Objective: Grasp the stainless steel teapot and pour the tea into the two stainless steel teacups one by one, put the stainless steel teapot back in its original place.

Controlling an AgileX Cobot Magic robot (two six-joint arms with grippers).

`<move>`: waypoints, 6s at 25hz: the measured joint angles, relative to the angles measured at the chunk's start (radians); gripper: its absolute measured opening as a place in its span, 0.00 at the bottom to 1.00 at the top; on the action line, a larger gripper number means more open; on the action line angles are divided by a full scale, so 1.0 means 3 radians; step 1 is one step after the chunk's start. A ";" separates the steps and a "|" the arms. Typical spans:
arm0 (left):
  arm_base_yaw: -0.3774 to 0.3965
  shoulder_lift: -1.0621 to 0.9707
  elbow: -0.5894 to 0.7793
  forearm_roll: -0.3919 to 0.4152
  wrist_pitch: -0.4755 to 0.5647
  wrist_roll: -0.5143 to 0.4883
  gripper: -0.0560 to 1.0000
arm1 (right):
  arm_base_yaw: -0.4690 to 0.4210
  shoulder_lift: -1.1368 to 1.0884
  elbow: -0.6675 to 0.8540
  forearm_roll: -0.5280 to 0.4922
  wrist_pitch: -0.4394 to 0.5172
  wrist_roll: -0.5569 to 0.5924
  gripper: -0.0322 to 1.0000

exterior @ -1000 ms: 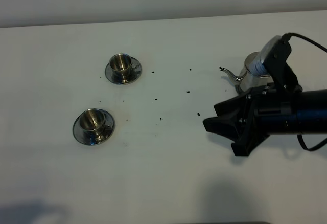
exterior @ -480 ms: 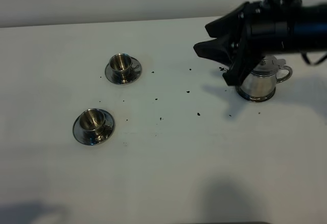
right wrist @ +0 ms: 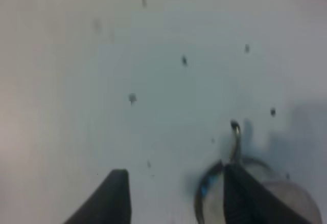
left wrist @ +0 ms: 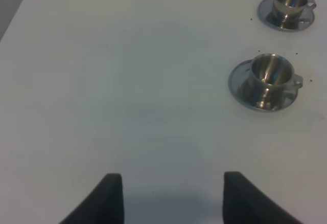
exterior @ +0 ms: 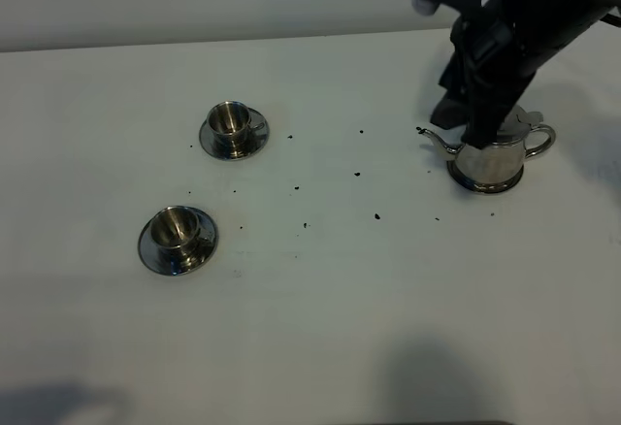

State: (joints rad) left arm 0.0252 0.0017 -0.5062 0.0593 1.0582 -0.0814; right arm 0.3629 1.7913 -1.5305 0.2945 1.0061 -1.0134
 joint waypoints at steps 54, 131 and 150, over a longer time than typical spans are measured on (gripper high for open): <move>0.0000 0.0000 0.0000 0.0000 0.0000 -0.0006 0.50 | -0.1007 0.0984 -0.0055 0.0048 -0.0009 -0.1024 0.60; 0.0000 0.0000 0.0000 0.0000 0.0000 -0.0006 0.50 | -0.0729 0.1163 -0.0147 -0.0564 -0.0061 0.0466 0.21; 0.0000 0.0000 0.0000 0.0000 0.0000 -0.0003 0.50 | -0.0301 0.1165 -0.0980 -0.0646 0.0363 0.0728 0.21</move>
State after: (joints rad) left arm 0.0252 0.0017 -0.5062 0.0593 1.0582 -0.0824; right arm 0.2727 2.1408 -1.8246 0.1007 1.1149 -0.7950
